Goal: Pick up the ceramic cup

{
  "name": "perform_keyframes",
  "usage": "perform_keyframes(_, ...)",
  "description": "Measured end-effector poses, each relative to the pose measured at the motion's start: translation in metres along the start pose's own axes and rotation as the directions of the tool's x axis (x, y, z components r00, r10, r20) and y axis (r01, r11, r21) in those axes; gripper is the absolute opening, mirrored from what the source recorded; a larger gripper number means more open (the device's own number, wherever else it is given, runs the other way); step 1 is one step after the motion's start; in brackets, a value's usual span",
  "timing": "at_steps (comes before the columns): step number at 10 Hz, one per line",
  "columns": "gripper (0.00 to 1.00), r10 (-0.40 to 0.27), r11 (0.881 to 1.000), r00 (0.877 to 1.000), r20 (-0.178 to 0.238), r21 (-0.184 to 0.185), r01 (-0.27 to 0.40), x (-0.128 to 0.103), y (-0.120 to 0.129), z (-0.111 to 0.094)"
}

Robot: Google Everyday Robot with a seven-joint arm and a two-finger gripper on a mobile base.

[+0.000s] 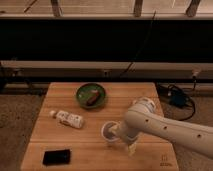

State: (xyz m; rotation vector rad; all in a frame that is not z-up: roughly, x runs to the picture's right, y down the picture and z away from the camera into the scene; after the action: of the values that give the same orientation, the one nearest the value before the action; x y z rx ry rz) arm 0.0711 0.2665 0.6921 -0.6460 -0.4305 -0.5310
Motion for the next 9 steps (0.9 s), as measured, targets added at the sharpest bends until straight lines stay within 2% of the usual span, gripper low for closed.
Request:
perform_keyframes(5, 0.79, -0.002, 0.999, 1.0, -0.008, -0.037, 0.001, 0.003, 0.006, 0.02)
perform_keyframes(7, 0.66, 0.001, 1.0, 1.0, -0.007, -0.027, -0.001, 0.005, 0.003, 0.019)
perform_keyframes(9, 0.47, -0.007, 0.999, 1.0, -0.009, -0.031, 0.006, 0.005, 0.002, 0.018)
